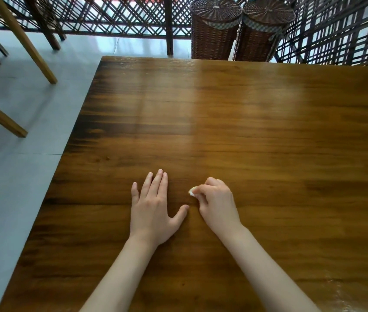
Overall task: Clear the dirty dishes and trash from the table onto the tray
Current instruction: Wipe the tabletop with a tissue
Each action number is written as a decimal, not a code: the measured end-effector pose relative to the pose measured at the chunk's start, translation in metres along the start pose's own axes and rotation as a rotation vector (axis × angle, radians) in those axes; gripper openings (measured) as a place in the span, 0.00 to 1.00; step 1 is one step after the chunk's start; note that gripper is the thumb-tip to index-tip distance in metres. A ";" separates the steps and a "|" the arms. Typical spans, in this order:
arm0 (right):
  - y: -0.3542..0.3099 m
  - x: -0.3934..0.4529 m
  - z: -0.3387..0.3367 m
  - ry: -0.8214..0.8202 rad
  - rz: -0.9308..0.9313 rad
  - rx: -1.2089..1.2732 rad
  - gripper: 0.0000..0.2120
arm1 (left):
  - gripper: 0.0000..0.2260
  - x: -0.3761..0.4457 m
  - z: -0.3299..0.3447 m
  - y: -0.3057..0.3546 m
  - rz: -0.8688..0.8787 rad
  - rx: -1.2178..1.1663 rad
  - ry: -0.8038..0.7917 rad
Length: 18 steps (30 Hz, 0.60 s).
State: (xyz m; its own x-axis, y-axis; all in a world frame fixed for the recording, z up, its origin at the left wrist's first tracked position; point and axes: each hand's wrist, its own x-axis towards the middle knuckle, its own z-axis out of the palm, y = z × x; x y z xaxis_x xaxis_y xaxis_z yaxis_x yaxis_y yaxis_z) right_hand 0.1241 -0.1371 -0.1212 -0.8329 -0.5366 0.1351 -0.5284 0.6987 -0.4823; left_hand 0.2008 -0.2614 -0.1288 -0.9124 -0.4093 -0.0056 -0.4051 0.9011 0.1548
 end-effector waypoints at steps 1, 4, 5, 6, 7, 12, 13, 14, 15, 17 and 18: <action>-0.001 -0.004 -0.001 -0.017 -0.010 0.000 0.06 | 0.39 -0.001 0.000 -0.001 0.008 0.003 -0.007; 0.000 -0.007 -0.007 -0.064 0.024 0.066 0.06 | 0.38 -0.008 -0.002 -0.007 0.003 -0.026 0.016; 0.001 -0.007 -0.010 -0.041 0.071 0.114 0.06 | 0.38 -0.012 -0.004 -0.010 -0.012 -0.044 0.025; 0.001 -0.007 -0.014 0.011 0.122 0.158 0.05 | 0.38 -0.017 -0.007 -0.015 -0.027 -0.056 0.033; 0.002 -0.006 -0.017 0.077 0.167 0.188 0.05 | 0.37 -0.021 -0.009 -0.021 -0.044 -0.060 0.041; 0.004 0.005 -0.021 0.166 0.363 0.174 0.07 | 0.38 -0.033 -0.019 -0.060 -0.149 -0.042 0.062; 0.003 0.006 -0.019 0.144 0.407 0.145 0.08 | 0.38 -0.034 -0.021 -0.067 -0.170 -0.048 0.066; 0.001 0.005 -0.016 0.125 0.444 0.113 0.08 | 0.38 -0.035 -0.022 -0.074 -0.186 -0.048 0.066; -0.003 0.003 -0.012 0.115 0.470 0.084 0.09 | 0.37 -0.036 -0.024 -0.080 -0.198 -0.044 0.065; -0.014 -0.002 -0.005 0.117 0.488 0.043 0.09 | 0.37 -0.038 -0.025 -0.093 -0.211 -0.039 0.066; -0.022 -0.004 -0.002 0.118 0.490 0.033 0.09 | 0.37 -0.038 -0.026 -0.098 -0.216 -0.041 0.068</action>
State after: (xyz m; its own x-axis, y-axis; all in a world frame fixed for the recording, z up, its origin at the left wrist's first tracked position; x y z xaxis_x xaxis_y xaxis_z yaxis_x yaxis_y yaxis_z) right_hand 0.1384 -0.1497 -0.1094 -0.9957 -0.0912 -0.0178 -0.0672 0.8389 -0.5402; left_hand 0.2767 -0.3379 -0.1183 -0.7984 -0.6017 0.0231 -0.5864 0.7857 0.1972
